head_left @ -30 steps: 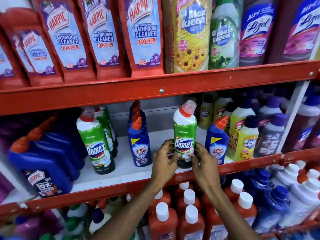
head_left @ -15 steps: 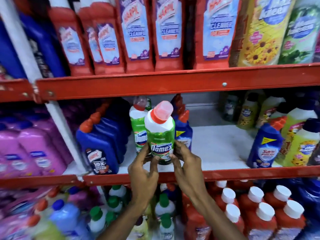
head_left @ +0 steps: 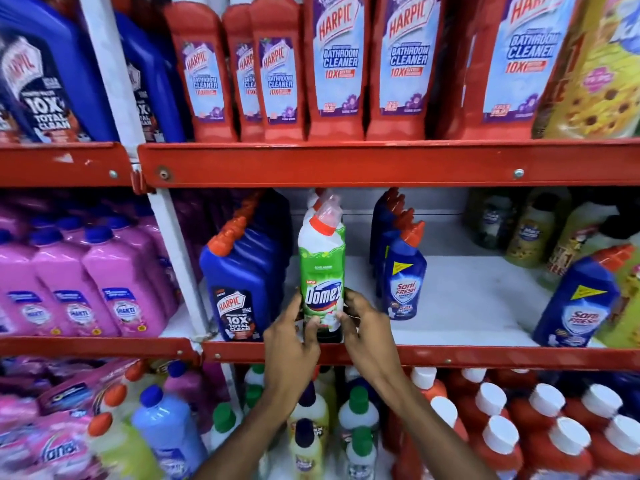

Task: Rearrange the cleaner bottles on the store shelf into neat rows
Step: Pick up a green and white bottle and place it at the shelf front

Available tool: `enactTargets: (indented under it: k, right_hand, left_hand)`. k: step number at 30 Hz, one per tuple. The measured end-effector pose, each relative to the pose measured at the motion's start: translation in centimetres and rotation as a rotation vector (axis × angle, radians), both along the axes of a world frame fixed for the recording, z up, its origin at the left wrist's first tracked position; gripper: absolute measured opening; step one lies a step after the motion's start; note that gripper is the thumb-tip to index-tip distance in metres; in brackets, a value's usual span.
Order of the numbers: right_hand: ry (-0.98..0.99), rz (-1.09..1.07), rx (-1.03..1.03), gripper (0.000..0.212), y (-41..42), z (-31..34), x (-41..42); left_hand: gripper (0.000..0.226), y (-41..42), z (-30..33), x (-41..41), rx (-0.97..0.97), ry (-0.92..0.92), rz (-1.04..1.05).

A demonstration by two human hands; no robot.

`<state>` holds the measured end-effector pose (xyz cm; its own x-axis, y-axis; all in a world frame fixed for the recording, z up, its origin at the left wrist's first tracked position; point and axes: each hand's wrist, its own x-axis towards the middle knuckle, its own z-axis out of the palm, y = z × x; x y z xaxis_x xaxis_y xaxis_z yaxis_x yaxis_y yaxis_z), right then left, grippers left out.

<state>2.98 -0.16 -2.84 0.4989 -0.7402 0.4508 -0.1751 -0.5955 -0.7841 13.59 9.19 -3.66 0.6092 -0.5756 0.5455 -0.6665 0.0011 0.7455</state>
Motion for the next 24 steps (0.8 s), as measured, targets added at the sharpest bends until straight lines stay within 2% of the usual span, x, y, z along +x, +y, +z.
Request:
enactTargets:
  k: [5,7,10,12,17,20,24]
  right_hand:
    - [0.001,0.031,-0.052,0.043,0.5,-0.1,-1.3]
    - [0.054,-0.042,-0.117,0.048,0.4,-0.6,-2.8]
    - [0.116,-0.204,-0.311,0.052,-0.4,-1.3,-5.8]
    - [0.179,-0.311,-0.443,0.056,-1.3,-1.7,-8.3]
    - [0.342,-0.517,-0.563,0.067,-3.5,-2.5,-14.6]
    - [0.392,-0.606,-0.567,0.072,-5.1,-2.9,-18.4]
    - [0.340,-0.686,-0.555,0.068,-7.2,-3.5,-23.0]
  left_hand:
    - [0.061,0.4,-0.2,-0.4,0.012,-0.021,0.026]
    - [0.062,0.5,-0.5,-0.8,-0.027,-0.032,0.081]
    - [0.055,0.1,-0.2,-2.4,-0.164,-0.319,0.171]
    - [0.052,-0.7,-0.1,-4.1,-0.199,-0.520,0.152]
    - [0.058,-4.7,-0.4,-9.2,-0.022,-0.792,-0.010]
    - [0.062,-7.4,-1.2,-12.4,0.082,-0.862,-0.100]
    - [0.060,-10.6,-1.8,-16.6,0.190,-0.877,-0.212]
